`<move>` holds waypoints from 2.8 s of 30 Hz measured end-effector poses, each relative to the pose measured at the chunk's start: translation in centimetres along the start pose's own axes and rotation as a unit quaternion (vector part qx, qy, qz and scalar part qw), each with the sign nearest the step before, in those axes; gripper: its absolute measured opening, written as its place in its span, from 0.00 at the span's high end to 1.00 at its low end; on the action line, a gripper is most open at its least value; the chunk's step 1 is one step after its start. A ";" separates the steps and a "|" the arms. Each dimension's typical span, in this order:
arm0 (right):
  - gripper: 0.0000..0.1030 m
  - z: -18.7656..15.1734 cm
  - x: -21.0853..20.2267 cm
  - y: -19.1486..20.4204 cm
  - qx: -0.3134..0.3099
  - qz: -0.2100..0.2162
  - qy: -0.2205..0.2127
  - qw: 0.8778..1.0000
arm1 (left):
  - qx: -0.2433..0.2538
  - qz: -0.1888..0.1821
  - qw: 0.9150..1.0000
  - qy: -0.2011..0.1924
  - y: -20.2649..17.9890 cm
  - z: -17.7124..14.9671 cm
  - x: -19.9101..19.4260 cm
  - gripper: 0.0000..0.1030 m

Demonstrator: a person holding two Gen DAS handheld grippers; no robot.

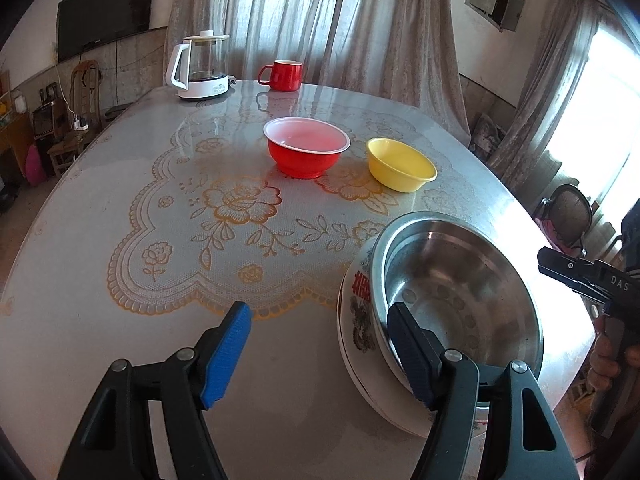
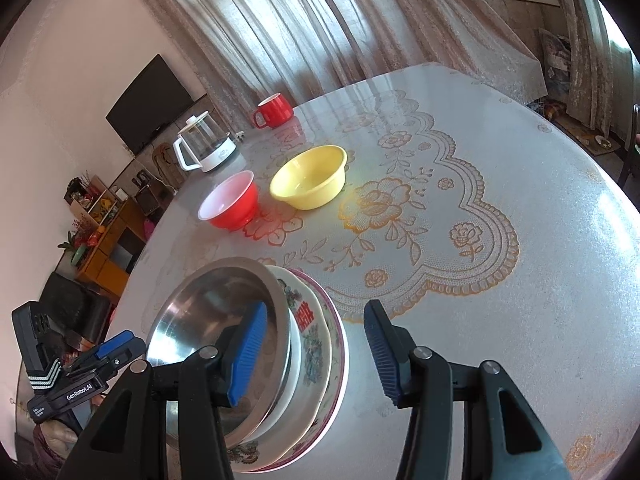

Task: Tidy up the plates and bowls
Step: 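Open the right gripper and withdraw from the steel bowl rim, then move the right gripper to the yellow bowl rim and close on it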

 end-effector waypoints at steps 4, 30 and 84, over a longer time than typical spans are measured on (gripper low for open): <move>0.50 0.7 0.8 -0.3 -0.005 -0.003 0.007 1.000 | 0.000 0.004 1.000 0.005 0.0 0.6 0.4 0.30; 0.50 6.7 7.2 -0.3 -0.046 0.075 0.060 0.994 | 0.025 0.028 0.999 0.025 -0.3 4.7 3.6 0.30; 0.37 13.9 18.5 -5.6 0.073 0.163 0.116 0.977 | 0.018 -0.281 0.946 0.159 -8.0 18.0 18.5 0.19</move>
Point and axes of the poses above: each gripper's, at about its wrist camera, not at the fingertips, and x roughly the way its jaws point, y to its left, z to its top, the point moved 1 cm from there along x, roughly the way its jaws point, and after that the axes turned 4 degrees about -z, right-handed, at the moved point
